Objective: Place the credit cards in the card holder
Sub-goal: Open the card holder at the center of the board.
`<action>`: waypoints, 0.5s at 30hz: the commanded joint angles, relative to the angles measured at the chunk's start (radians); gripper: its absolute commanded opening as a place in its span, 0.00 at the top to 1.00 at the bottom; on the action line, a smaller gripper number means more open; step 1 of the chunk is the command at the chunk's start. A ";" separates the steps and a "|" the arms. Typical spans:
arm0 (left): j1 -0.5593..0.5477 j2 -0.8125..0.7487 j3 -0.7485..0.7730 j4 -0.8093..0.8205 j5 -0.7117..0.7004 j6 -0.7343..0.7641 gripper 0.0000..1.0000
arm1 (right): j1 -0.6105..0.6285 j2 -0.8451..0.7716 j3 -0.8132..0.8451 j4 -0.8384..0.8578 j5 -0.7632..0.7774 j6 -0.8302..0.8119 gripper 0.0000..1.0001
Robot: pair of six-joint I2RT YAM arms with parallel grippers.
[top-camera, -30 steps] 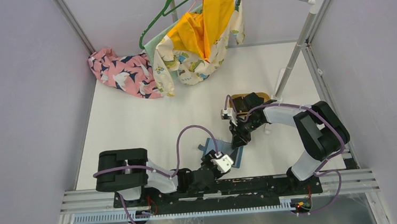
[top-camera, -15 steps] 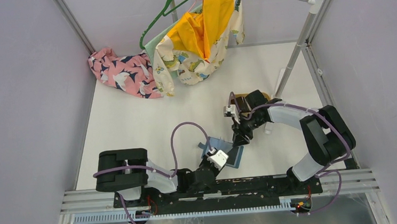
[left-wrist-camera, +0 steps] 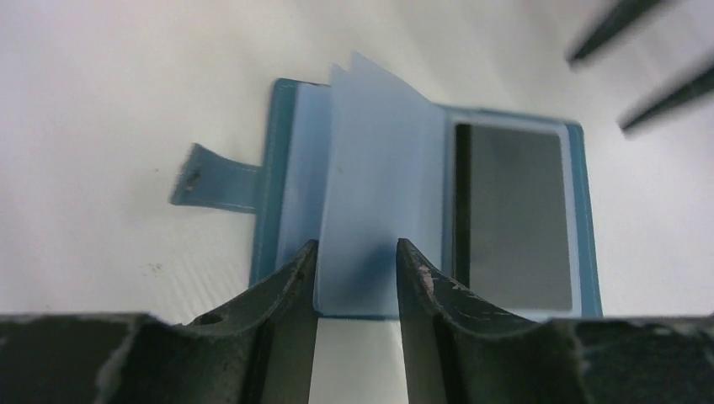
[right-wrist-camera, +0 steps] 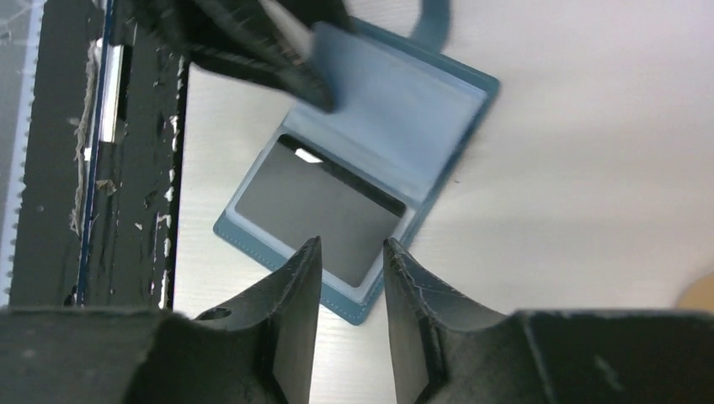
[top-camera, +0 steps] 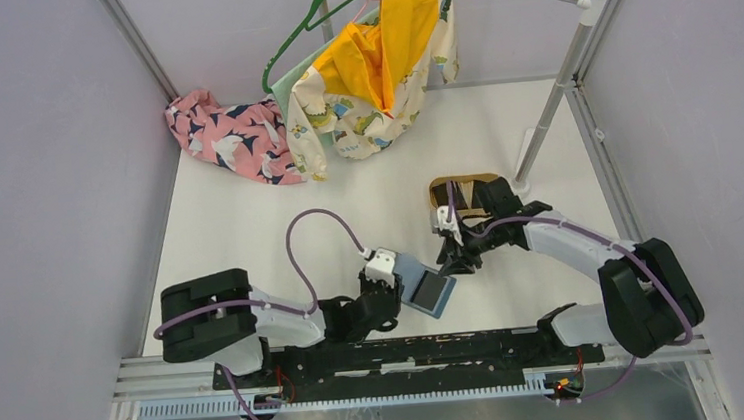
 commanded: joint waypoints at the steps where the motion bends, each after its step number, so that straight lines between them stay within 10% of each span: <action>1: 0.114 -0.048 0.042 -0.173 0.100 -0.256 0.55 | 0.028 -0.080 -0.092 0.076 -0.059 -0.187 0.64; 15: 0.343 -0.120 0.140 -0.434 0.454 -0.183 0.47 | 0.260 -0.119 -0.145 -0.124 -0.098 -0.710 0.75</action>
